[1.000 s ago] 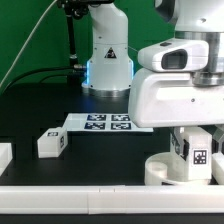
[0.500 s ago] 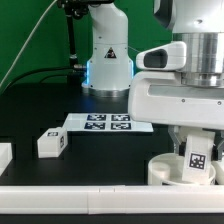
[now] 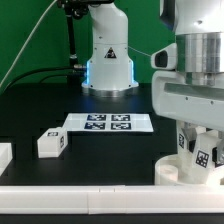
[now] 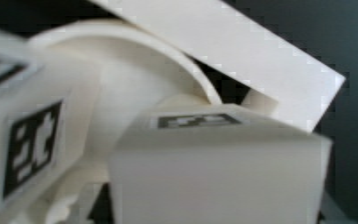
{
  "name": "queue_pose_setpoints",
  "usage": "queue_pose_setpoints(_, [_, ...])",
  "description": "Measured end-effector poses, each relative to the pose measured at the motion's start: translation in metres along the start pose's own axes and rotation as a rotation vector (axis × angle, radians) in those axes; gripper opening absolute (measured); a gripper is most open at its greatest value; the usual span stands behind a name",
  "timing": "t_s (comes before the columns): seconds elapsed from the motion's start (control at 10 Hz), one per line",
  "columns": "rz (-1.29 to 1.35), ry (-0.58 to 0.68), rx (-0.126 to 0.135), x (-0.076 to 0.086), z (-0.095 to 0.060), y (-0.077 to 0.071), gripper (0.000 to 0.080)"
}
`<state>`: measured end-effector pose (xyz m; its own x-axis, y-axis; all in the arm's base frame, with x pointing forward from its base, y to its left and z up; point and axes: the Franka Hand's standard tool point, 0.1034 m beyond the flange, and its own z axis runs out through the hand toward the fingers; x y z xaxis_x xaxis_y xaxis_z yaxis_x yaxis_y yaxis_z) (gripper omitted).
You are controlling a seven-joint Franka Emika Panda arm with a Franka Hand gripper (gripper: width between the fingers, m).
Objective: Assemble stool
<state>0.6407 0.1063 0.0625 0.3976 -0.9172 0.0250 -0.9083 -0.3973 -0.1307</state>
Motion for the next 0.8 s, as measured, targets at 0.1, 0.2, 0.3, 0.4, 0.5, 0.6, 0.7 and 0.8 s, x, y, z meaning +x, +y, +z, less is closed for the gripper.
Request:
queue_pose_setpoints(0.1, [0.026, 0.002, -0.006, -0.0016, -0.0004, 0.0003, 0.0337])
queue_pose_setpoints(0.2, [0.086, -0.002, -0.005, -0.0014, 0.0002, 0.0008, 0.0337])
queue_pose_setpoints(0.3, [0.165, -0.003, -0.005, -0.001, 0.0002, 0.001, 0.0337])
queue_pose_setpoints(0.4, [0.23, -0.003, -0.005, -0.001, 0.0002, 0.001, 0.0337])
queue_pose_setpoints(0.5, [0.302, -0.004, -0.005, -0.0011, 0.0002, 0.001, 0.0337])
queue_pose_setpoints(0.6, [0.366, -0.005, -0.005, -0.0012, 0.0002, 0.001, 0.0337])
queue_pose_setpoints(0.7, [0.516, -0.009, -0.006, -0.0022, 0.0003, 0.0008, 0.0337])
queue_pose_setpoints(0.8, [0.673, -0.007, -0.005, -0.0039, 0.0005, 0.0002, 0.0337])
